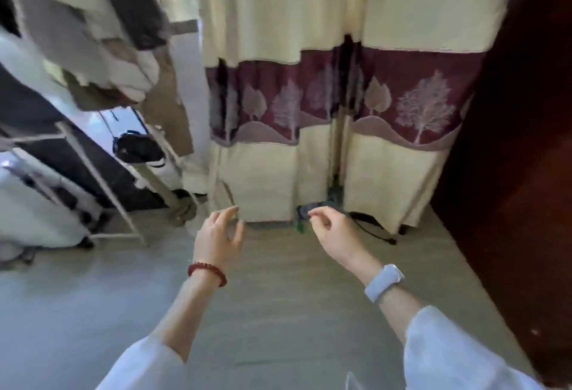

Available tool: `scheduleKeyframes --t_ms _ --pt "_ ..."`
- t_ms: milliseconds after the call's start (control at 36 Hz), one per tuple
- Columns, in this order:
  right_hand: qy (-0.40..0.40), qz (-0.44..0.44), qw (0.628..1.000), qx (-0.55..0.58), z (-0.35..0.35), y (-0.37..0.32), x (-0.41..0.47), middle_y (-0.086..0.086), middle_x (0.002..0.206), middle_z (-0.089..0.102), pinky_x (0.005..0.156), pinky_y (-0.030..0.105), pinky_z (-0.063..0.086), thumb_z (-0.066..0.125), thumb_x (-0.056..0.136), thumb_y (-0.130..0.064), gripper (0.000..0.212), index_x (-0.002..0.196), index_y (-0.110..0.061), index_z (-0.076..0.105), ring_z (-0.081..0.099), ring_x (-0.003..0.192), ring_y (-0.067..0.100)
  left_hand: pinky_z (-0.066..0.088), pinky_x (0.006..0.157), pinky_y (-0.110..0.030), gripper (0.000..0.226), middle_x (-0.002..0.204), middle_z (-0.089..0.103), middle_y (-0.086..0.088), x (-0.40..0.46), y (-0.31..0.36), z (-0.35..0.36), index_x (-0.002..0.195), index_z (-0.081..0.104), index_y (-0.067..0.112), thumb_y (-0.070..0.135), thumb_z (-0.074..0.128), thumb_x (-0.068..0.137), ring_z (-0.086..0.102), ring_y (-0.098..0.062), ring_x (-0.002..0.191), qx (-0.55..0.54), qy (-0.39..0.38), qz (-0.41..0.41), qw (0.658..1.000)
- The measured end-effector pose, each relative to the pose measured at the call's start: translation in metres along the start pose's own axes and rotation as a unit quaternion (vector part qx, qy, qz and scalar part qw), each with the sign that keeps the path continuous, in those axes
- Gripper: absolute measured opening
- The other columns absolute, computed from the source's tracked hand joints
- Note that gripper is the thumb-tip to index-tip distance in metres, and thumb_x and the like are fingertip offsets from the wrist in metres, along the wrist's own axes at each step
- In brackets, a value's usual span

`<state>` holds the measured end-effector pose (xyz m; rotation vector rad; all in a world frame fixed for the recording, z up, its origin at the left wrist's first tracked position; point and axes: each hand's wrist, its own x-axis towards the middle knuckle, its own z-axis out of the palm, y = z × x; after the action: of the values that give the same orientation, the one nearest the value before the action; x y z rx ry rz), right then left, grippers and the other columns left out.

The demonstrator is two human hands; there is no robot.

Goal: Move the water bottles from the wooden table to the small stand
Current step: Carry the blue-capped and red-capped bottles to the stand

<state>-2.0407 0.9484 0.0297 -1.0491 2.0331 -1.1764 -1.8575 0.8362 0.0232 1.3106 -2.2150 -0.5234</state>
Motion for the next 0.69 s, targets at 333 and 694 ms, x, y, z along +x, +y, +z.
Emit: scheduleKeyframes --t_ms 333,694 --pt "-0.313 -0.16 0.931 -0.099 0.312 -0.168 0.078 0.009 0.109 0.066 0.081 0.023 0.04 0.046 0.093 -0.017 0.023 0.109 -0.009 0.06 0.055 0.093 0.012 0.044 0.092 -0.033 0.032 0.12 0.06 -0.007 -0.014 -0.265 -0.167 0.118 0.058 0.01 0.023 0.054 0.089 0.056 -0.023 0.111 0.029 0.145 -0.248 0.958" --pt "-0.449 -0.275 0.842 -0.117 0.65 -0.378 0.167 0.007 0.108 0.065 0.075 0.023 0.039 0.044 0.093 -0.022 0.026 0.113 -0.013 0.06 0.058 0.094 0.018 0.041 0.091 -0.028 0.028 0.114 0.063 -0.007 0.098 -0.509 -0.37 0.114 0.06 0.009 0.021 0.052 0.09 0.057 -0.022 0.108 0.064 0.267 -0.375 0.886"
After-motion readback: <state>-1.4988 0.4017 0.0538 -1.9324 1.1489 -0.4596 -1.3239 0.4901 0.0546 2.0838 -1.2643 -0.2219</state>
